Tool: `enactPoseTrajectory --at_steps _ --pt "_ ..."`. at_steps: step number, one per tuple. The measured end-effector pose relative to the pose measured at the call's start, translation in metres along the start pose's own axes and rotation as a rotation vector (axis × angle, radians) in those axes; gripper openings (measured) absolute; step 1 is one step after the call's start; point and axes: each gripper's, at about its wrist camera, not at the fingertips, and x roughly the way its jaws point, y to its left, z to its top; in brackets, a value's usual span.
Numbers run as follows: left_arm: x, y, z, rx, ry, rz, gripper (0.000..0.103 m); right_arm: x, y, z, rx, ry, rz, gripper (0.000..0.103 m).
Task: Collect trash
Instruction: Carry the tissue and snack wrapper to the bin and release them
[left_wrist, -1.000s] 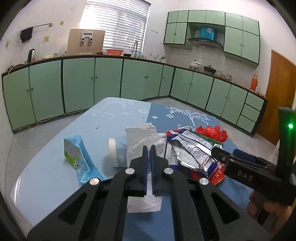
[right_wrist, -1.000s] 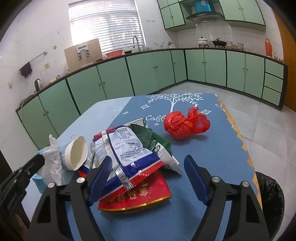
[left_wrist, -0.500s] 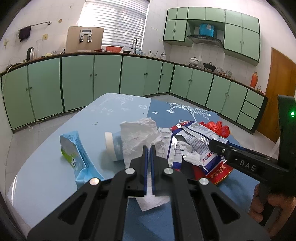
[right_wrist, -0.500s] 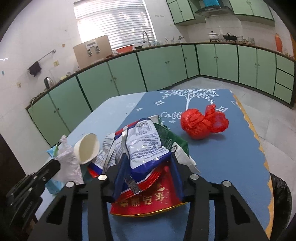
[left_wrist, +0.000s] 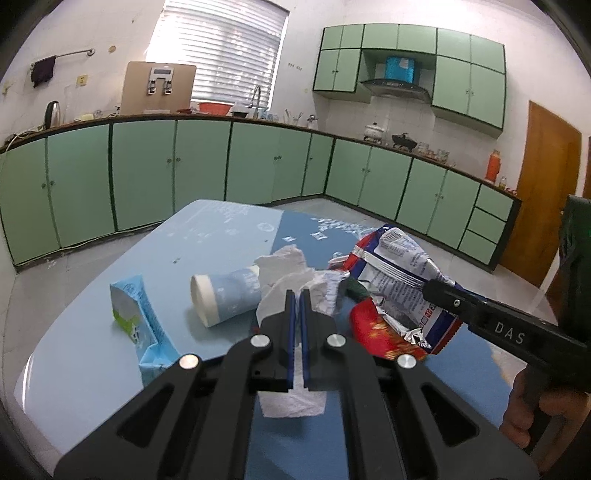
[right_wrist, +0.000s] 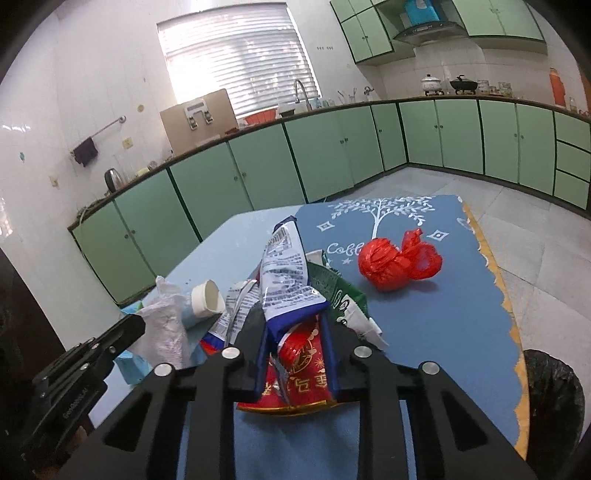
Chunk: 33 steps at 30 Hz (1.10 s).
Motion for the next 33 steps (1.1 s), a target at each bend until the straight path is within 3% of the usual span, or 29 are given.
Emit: enactPoseTrajectory --at_steps 12,17,25,33 --pt "-0.018 -0.038 0.011 0.027 -0.038 -0.121 0.001 -0.066 -0.036 0.004 0.057 -0.102 -0.056 0.021" --pt "-0.023 -0.066 0.017 0.05 -0.049 -0.197 0.001 -0.099 -0.06 0.004 0.078 -0.144 -0.13 0.021" --pt "-0.022 -0.14 0.018 0.107 -0.049 -0.38 0.001 -0.149 -0.11 -0.011 0.14 -0.171 -0.281 0.021" --pt "-0.001 -0.227 0.003 0.177 -0.007 -0.548 0.001 -0.188 -0.174 -0.049 0.241 -0.144 -0.447 0.021"
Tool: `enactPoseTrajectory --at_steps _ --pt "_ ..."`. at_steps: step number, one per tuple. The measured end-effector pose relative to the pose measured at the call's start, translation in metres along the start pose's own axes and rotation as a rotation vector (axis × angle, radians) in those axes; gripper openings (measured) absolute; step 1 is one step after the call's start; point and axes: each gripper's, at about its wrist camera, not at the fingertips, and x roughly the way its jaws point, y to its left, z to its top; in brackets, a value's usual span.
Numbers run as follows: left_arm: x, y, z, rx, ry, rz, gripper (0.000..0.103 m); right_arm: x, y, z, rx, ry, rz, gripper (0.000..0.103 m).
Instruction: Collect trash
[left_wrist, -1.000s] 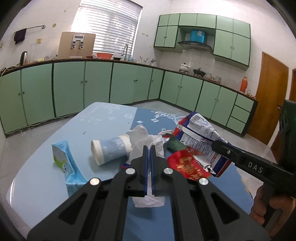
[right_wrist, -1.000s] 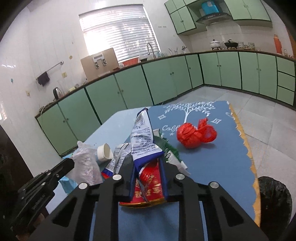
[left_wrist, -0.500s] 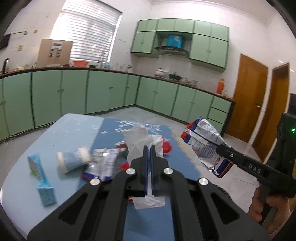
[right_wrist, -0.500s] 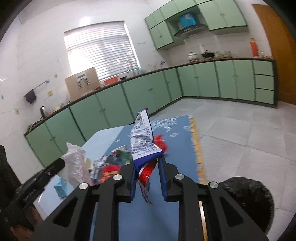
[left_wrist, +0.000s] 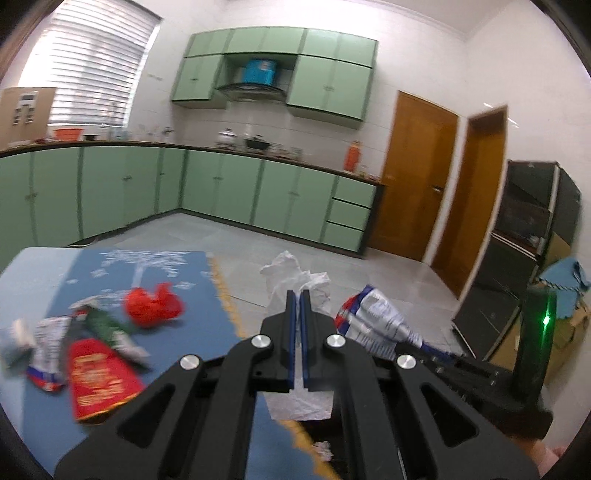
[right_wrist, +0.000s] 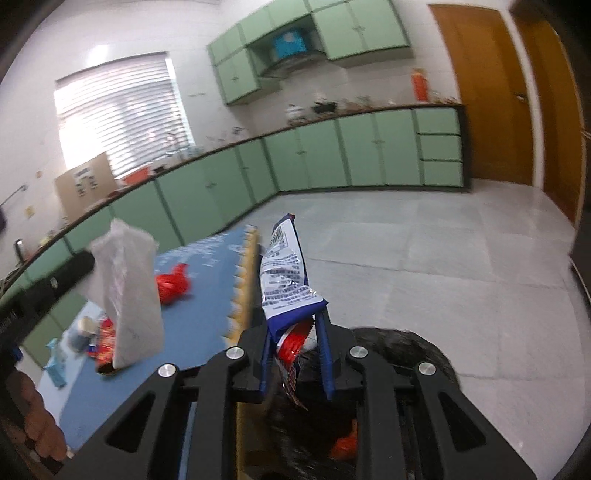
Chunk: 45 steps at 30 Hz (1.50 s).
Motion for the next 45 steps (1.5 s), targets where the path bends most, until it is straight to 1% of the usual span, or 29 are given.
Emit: enactPoseTrajectory --at_steps 3,7,11,14,15,17,19,20,21,22,23,25,26,27,28,31,34,38,39,41,45 --pt "0.025 -0.017 -0.008 0.014 0.036 -0.04 0.001 0.005 -0.025 -0.011 0.026 0.021 -0.052 0.021" --pt "0.061 -0.033 -0.02 0.028 0.094 -0.072 0.001 0.018 -0.056 -0.026 0.074 0.061 -0.101 0.021" --pt "0.094 -0.042 -0.034 0.033 0.166 -0.091 0.001 0.031 -0.074 -0.04 0.094 0.097 -0.136 0.022" --pt "0.107 -0.045 -0.041 0.037 0.201 -0.094 0.002 0.038 -0.086 -0.047 0.107 0.117 -0.151 0.028" --pt "0.111 -0.046 -0.043 0.041 0.212 -0.092 0.004 0.04 -0.088 -0.049 0.108 0.12 -0.163 0.034" --pt "0.116 -0.046 -0.045 0.043 0.226 -0.088 0.008 0.042 -0.089 -0.048 0.11 0.124 -0.173 0.039" --pt "0.118 -0.046 -0.045 0.041 0.232 -0.083 0.024 0.043 -0.089 -0.048 0.11 0.126 -0.188 0.043" --pt "0.119 -0.045 -0.044 0.039 0.233 -0.083 0.027 0.044 -0.091 -0.048 0.113 0.127 -0.191 0.044" --pt "0.119 -0.044 -0.043 0.036 0.233 -0.081 0.03 0.044 -0.091 -0.048 0.116 0.127 -0.197 0.047" --pt "0.119 -0.043 -0.043 0.034 0.232 -0.08 0.03 0.044 -0.092 -0.047 0.115 0.126 -0.203 0.051" --pt "0.118 -0.043 -0.042 0.032 0.232 -0.079 0.03 0.044 -0.092 -0.047 0.111 0.126 -0.205 0.053" --pt "0.116 -0.039 -0.038 0.024 0.224 -0.076 0.03 0.045 -0.09 -0.047 0.1 0.126 -0.212 0.057" --pt "0.113 -0.036 -0.036 0.019 0.217 -0.072 0.03 0.044 -0.089 -0.046 0.098 0.125 -0.214 0.058" --pt "0.11 -0.034 -0.033 0.015 0.209 -0.067 0.031 0.043 -0.089 -0.046 0.097 0.124 -0.216 0.061" --pt "0.107 -0.03 -0.03 0.009 0.199 -0.06 0.032 0.042 -0.087 -0.045 0.097 0.12 -0.221 0.068" --pt "0.094 -0.016 -0.022 -0.021 0.173 -0.037 0.034 0.038 -0.083 -0.042 0.082 0.1 -0.236 0.077" --pt "0.077 -0.001 -0.016 -0.034 0.145 0.005 0.038 0.035 -0.075 -0.038 0.07 0.087 -0.233 0.08" --pt "0.05 0.022 -0.012 -0.027 0.117 0.084 0.042 0.027 -0.052 -0.03 0.04 0.063 -0.194 0.084" --pt "0.04 0.029 -0.012 -0.023 0.11 0.112 0.045 0.026 -0.045 -0.026 0.028 0.056 -0.181 0.086" --pt "0.025 0.042 -0.013 -0.015 0.098 0.16 0.049 0.023 -0.023 -0.021 -0.004 0.034 -0.145 0.088" --pt "-0.016 0.073 -0.017 0.0 0.078 0.283 0.057 0.019 0.021 -0.011 -0.051 -0.009 -0.053 0.097"
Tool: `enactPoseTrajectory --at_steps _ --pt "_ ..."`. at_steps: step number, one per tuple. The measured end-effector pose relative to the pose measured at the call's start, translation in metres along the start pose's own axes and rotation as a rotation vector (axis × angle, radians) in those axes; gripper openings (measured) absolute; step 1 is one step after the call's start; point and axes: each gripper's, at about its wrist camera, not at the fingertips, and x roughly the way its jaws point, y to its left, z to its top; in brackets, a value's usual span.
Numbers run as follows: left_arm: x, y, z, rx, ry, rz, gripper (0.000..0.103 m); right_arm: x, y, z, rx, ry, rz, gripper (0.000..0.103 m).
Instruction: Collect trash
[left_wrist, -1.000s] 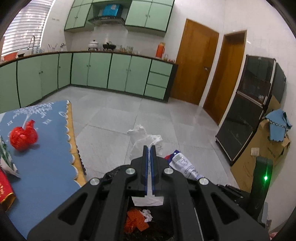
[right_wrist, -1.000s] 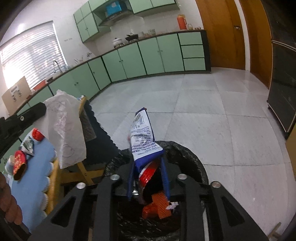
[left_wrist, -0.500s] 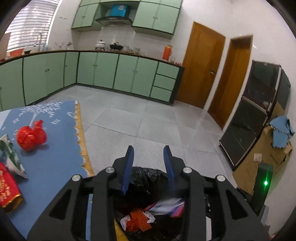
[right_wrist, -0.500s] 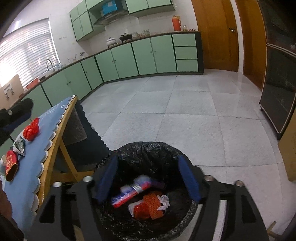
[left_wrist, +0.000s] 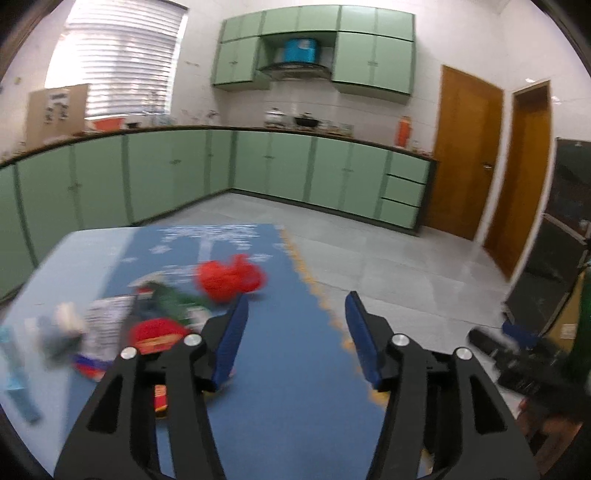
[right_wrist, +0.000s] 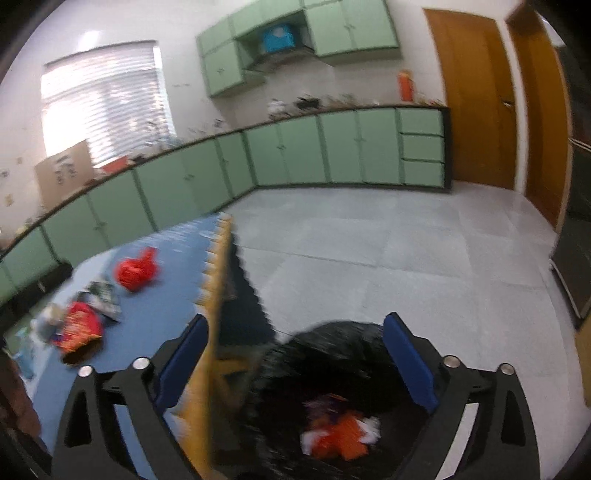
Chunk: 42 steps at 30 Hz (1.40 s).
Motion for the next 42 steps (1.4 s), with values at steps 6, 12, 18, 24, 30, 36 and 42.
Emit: enactPoseTrajectory --at_steps 6,12,18,24,30,36,42 --pt "-0.044 0.06 -0.011 -0.012 -0.013 0.196 0.067 0.0 0.072 0.006 -0.061 -0.022 0.166 0.097" --pt "-0.082 0.114 -0.026 -0.049 -0.002 0.369 0.069 0.009 0.131 -0.001 -0.119 0.004 0.266 0.097" --pt "-0.096 0.154 -0.042 -0.115 0.035 0.46 0.069 0.012 0.172 -0.01 -0.159 0.012 0.3 0.097" --pt "-0.091 0.174 -0.058 -0.14 0.065 0.508 0.069 0.01 0.198 -0.023 -0.21 0.008 0.305 0.097" --pt "-0.078 0.184 -0.062 -0.166 0.082 0.515 0.07 0.019 0.209 -0.035 -0.224 0.037 0.301 0.097" --pt "-0.062 0.184 -0.061 -0.158 0.094 0.515 0.072 0.029 0.213 -0.046 -0.255 0.078 0.276 0.093" --pt "-0.054 0.194 -0.06 -0.213 0.117 0.52 0.055 0.041 0.21 -0.05 -0.273 0.109 0.235 0.088"
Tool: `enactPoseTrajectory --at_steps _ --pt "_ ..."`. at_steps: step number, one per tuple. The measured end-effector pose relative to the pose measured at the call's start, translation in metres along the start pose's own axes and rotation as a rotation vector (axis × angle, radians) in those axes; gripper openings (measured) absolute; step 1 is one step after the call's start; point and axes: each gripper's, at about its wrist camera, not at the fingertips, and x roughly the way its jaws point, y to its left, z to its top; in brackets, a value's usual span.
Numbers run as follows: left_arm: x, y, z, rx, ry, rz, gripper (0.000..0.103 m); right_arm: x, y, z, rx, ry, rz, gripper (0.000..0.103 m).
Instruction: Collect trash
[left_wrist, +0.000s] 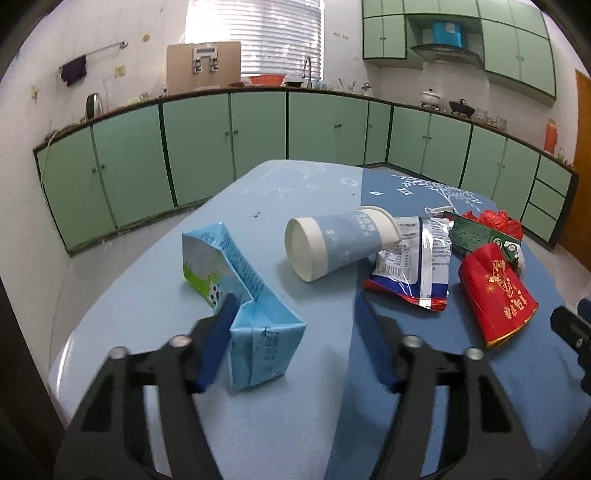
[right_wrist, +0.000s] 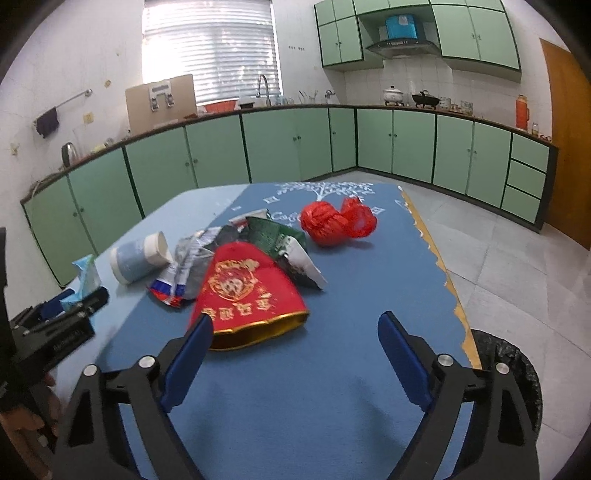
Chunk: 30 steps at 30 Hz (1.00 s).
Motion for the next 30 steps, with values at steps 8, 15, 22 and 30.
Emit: enactPoseTrajectory --at_steps 8,15,22,30 --pt "-0.003 0.015 -0.001 -0.078 0.0 -0.007 0.036 0.016 -0.008 0.0 -0.003 0.052 -0.031 0.083" --pt "-0.019 0.015 0.003 -0.082 -0.044 -0.038 0.034 0.03 -0.009 0.004 -0.014 0.085 -0.04 0.08" --pt "-0.025 0.008 0.005 -0.083 -0.045 -0.092 0.033 0.027 -0.014 0.006 -0.009 0.089 -0.056 0.079" --pt "-0.023 0.005 -0.004 -0.078 -0.002 -0.097 0.034 0.044 -0.003 0.006 -0.049 0.16 -0.038 0.079"
